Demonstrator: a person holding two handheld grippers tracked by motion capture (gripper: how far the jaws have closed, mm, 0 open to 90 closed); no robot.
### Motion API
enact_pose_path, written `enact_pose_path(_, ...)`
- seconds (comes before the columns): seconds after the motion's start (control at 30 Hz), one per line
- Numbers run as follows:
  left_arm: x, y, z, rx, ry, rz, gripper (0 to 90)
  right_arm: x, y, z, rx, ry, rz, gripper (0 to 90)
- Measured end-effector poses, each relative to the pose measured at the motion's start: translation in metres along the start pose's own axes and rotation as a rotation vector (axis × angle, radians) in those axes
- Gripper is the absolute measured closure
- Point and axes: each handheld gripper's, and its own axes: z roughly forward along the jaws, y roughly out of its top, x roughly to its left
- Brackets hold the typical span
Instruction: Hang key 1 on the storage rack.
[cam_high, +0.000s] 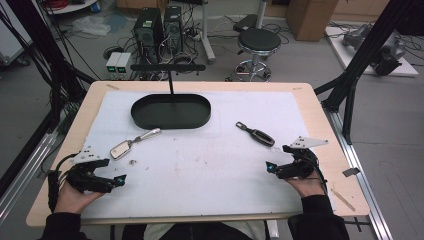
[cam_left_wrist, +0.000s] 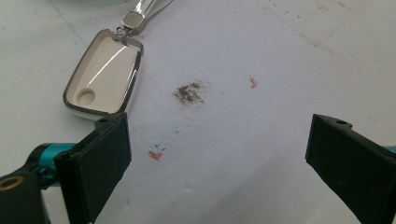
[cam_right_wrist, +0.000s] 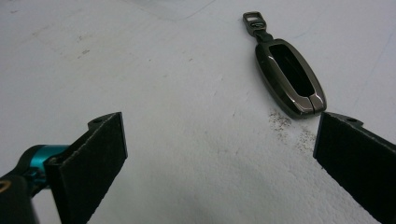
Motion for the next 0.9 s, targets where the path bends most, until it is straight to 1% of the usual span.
enact_pose_path(0.03,0.0,0.001,0.0,-0.001,0.002,0.002,7.2,0.0,0.0,0.0,0.0,0.0,0.0,2.0)
enact_pose_path(0.1,0.0,0.002,0.0,-0.005,-0.01,0.001,7.2,0.0,0.0,0.001,-0.001,-0.002,0.008,1.9)
enact_pose_path(0.17,0.0,0.004,0.0,0.002,-0.006,0.008,7.2,0.0,0.0,0.002,0.0,-0.002,0.013,2.0)
enact_pose_path(0.27,-0.001,0.008,0.0,0.007,0.012,0.013,7.2,0.001,0.001,0.004,0.007,-0.009,0.004,1.9)
enact_pose_path(0.3,-0.001,0.009,0.0,0.008,0.01,0.018,7.2,0.001,0.001,0.004,0.007,-0.01,0.002,2.0)
enact_pose_path(0.33,-0.001,0.01,0.0,0.007,0.011,0.011,7.3,0.001,0.001,0.004,0.006,-0.009,0.003,2.0)
enact_pose_path(0.4,0.0,0.011,0.0,0.01,0.017,0.016,7.3,0.001,0.001,0.004,0.001,-0.011,0.004,2.0)
enact_pose_path(0.47,0.001,0.015,0.001,0.003,0.045,0.028,7.2,0.001,0.002,0.004,-0.003,-0.011,0.004,2.0)
enact_pose_path(0.53,0.004,0.019,0.001,0.012,0.041,0.04,7.3,0.001,0.001,0.005,0.001,-0.021,0.005,1.9)
enact_pose_path(0.67,0.006,0.026,0.004,0.015,0.038,0.04,7.3,0.0,0.001,0.005,-0.001,-0.02,0.011,2.0)
enact_pose_path(0.73,0.008,0.034,0.008,0.046,0.043,0.077,7.2,-0.001,0.002,0.005,-0.002,-0.02,0.006,2.0)
enact_pose_path(0.77,0.008,0.034,0.008,0.046,0.043,0.077,7.2,-0.001,0.002,0.005,-0.001,-0.021,0.006,2.0)
enact_pose_path(0.8,0.007,0.037,0.01,0.054,0.046,0.086,7.3,0.0,0.001,0.005,0.001,-0.022,0.011,2.0)
enact_pose_path(0.83,0.007,0.043,0.012,0.065,0.044,0.105,7.2,-0.001,0.001,0.005,0.003,-0.02,0.012,2.0)
enact_pose_path(0.9,0.006,0.049,0.014,0.072,0.043,0.12,7.3,-0.001,0.001,0.006,0.003,-0.021,0.01,2.0)
